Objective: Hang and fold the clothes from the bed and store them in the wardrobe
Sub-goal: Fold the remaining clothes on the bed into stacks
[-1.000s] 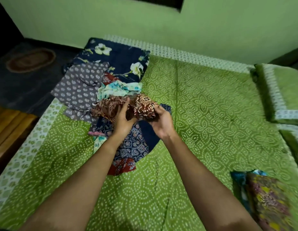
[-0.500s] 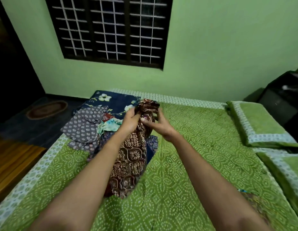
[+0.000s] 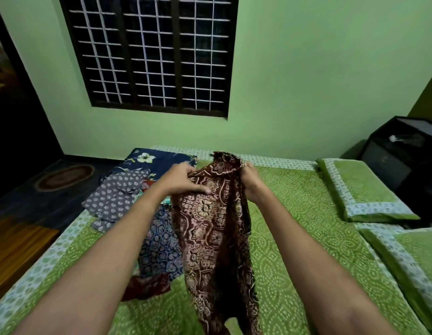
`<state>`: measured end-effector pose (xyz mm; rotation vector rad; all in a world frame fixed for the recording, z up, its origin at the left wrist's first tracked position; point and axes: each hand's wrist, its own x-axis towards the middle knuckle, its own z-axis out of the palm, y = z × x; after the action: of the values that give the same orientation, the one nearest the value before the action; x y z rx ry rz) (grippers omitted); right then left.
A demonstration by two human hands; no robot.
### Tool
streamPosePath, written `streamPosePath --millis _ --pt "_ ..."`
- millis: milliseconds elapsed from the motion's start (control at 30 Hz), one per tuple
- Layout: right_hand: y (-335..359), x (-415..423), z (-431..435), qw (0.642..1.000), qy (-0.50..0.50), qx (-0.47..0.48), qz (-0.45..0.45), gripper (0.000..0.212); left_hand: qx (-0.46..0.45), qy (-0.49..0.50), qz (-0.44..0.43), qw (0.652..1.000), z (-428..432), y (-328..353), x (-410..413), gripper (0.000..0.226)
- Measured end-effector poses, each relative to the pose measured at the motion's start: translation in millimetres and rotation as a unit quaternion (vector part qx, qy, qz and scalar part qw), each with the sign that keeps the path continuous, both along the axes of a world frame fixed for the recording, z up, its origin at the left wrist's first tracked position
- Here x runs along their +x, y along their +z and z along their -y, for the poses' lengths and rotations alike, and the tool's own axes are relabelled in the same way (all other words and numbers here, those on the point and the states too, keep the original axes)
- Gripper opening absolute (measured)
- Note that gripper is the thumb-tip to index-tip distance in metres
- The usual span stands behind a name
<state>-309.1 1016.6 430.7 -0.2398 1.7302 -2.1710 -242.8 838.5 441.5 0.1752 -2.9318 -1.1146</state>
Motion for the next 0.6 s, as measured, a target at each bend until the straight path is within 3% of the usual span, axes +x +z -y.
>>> streamPosePath --millis 100,133,200,233,267,300,367,467,533,600 --pt "4 -9 -9 0.998 -0.007 -0.035 0.051 0.035 -0.130 -0.012 0.058 0.990 10 -12 -6 0.043" --pt "5 -10 -14 0.999 0.000 -0.012 0.038 0.035 -0.111 -0.006 0.059 0.992 14 -15 -7 0.035" --pt "4 -15 -23 0.994 0.014 0.098 -0.037 0.023 0.015 0.010 0.043 0.999 21 -20 -11 0.013" --pt "4 -18 -28 0.984 0.024 0.161 -0.074 0.014 0.082 0.022 0.027 0.996 26 -21 -15 0.013" --pt "3 -22 -35 0.970 0.043 0.218 -0.101 0.018 0.135 0.040 0.020 0.990 28 -19 -13 0.017" --pt "3 -27 -41 0.955 0.069 0.270 -0.103 0.038 0.165 0.053 0.011 0.985 31 -18 -13 0.022" --pt "7 -35 -53 0.924 0.129 0.354 -0.069 0.066 0.159 0.050 0.031 0.986 35 -11 -13 0.026" --pt "10 -52 -63 0.864 0.227 0.445 -0.069 0.069 0.128 -0.032 0.168 0.977 42 2 -11 0.032" --pt "15 -63 -61 0.873 0.228 0.428 -0.046 0.080 0.114 -0.067 0.227 0.965 39 13 -11 0.046" --pt "29 -49 -49 0.912 0.208 0.354 -0.022 0.073 0.149 -0.045 0.195 0.968 37 22 -17 0.055"
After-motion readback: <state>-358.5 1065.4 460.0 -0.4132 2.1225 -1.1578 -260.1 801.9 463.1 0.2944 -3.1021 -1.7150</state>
